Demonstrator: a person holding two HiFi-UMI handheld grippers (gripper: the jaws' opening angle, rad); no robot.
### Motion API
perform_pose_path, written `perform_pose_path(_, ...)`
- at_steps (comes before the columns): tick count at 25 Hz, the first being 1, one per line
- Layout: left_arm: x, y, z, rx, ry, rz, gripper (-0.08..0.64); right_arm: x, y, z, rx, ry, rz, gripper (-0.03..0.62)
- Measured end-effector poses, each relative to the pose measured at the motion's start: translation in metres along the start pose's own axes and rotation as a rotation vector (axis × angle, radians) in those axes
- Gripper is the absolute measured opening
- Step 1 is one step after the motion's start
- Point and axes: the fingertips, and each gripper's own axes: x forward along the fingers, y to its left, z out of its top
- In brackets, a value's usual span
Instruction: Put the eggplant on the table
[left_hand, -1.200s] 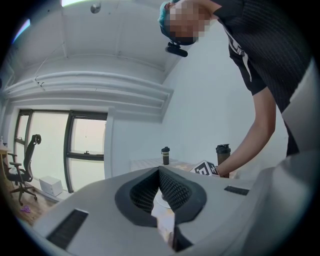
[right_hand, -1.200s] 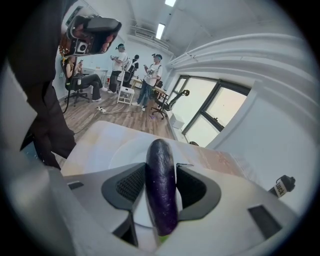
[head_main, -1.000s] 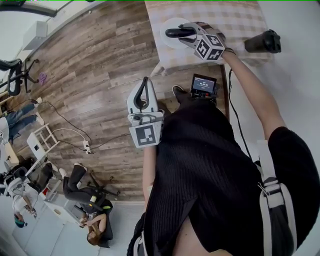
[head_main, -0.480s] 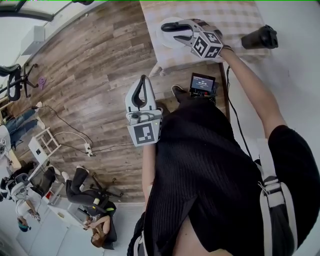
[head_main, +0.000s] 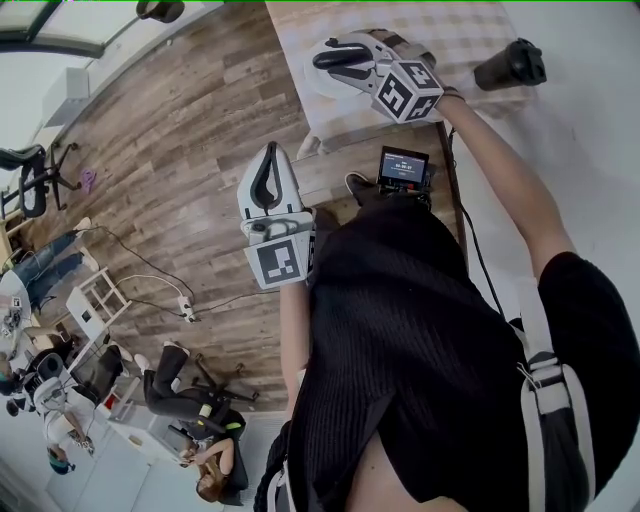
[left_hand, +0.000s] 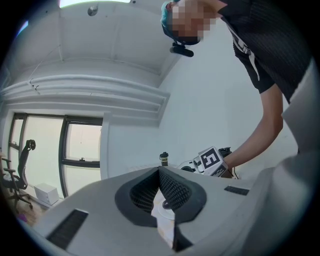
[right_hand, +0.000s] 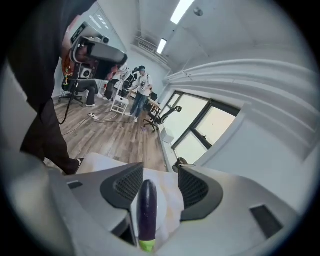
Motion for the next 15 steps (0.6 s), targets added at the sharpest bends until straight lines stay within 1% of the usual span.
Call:
perform_pose_path(2, 0.007, 0.002, 0.000, -0.003, -0.009, -0.003, 0.002, -0.003, -0.005, 0.012, -0.009, -0.027, -0.019, 0.224)
perform_pose_path(7, 0.023, 0.003, 0.009, 0.020, -0.055, -0.035, 0.002, -0.023, -0.022, 0.037, -0.018, -0.076, -0.081, 0.224)
perform_pose_path(11, 0.037, 0.004, 0.009, 0.028, -0.052, -0.051, 0.002, -0.038, -0.041, 0.054, 0.006, -0.119, -0.143, 0.224)
perform_pose_path(15, 0.047, 0.003, 0.024, 0.041, -0.095, -0.086, 0.002, -0.060, -0.060, 0.072, 0.036, -0.155, -0.213, 0.224)
